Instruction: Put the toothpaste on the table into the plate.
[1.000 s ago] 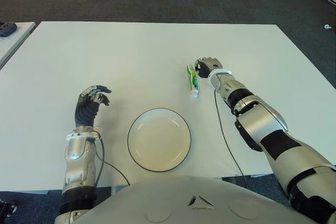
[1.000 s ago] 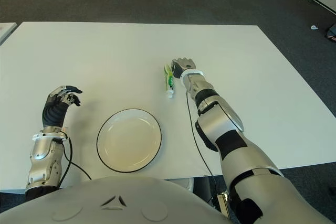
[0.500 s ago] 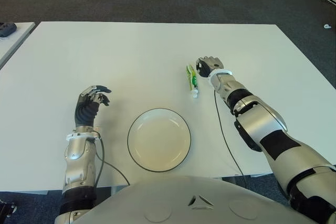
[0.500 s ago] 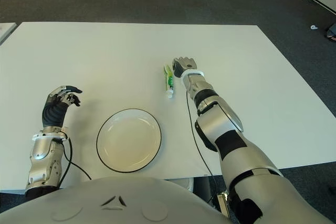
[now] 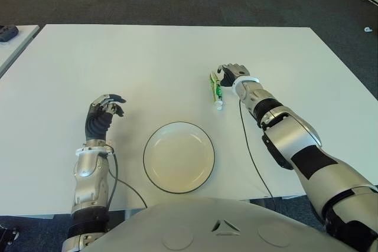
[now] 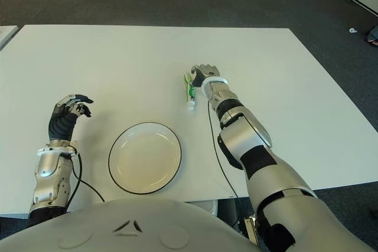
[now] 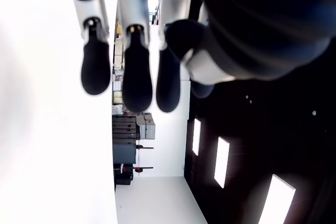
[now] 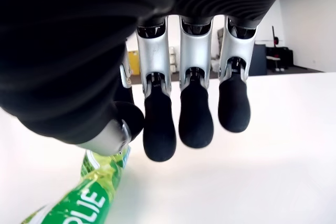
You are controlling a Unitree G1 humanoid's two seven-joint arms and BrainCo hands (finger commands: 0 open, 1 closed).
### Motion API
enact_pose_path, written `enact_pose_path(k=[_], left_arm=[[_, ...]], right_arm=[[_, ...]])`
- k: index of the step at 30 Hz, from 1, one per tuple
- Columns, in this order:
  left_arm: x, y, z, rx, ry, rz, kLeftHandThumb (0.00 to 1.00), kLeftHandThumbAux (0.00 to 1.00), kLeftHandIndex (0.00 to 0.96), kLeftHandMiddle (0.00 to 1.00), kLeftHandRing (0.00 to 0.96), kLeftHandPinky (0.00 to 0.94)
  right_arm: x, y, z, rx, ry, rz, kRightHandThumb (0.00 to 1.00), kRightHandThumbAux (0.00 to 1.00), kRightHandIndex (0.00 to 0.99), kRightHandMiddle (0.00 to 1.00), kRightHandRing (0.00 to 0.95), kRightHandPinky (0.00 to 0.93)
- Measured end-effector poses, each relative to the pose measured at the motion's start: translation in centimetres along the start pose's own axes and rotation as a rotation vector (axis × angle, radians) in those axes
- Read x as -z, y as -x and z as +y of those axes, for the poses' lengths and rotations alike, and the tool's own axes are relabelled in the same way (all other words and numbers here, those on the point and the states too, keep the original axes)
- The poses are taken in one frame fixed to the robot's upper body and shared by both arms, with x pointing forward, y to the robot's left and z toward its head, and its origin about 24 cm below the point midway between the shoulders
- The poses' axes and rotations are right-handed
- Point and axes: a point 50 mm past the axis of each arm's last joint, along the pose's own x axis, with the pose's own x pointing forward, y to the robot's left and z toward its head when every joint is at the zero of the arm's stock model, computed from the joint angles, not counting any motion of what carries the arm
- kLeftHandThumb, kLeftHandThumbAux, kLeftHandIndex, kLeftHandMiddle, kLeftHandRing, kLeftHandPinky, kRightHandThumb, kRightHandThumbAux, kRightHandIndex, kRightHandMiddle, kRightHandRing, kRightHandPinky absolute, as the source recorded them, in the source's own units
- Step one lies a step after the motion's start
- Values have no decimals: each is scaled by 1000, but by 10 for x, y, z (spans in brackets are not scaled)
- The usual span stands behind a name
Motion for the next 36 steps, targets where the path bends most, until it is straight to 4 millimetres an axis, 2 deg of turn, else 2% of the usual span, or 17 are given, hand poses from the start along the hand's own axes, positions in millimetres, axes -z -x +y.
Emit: enact_pose_path(k=[2,7,14,23,29,36], left_arm=[[1,-1,0,6,1,4,838,673,442,480,648,631],[4,-2,-1,12,5,13,838,673,442,480,649,627],[4,-7,-2,15,23,9,839,673,442,479,645,623],[6,-16,-5,35,35,11,838,674,441,476,630,609],[5,-23,-7,43,39,4,838,673,441,479,639,639],[1,-32,-10,51,43,-19,839,672,441,485,651,647]], right_arm=[[-1,-1,0,-65,-10,60,161,433,22,28,25,23],[-2,-2,-2,-141,-12,148,114,365,3,4,4,3],[-4,-1,-2,-206,7,208,73,291,46,0,0,0],[-5,-1,-7,-273,68,231,45,242,70,0,0,0],[-6,-1,-12,-311,104,252,24,238,72,0,0,0],[-10,-1,-16,-352,140,272,4,234,21,0,0,0]])
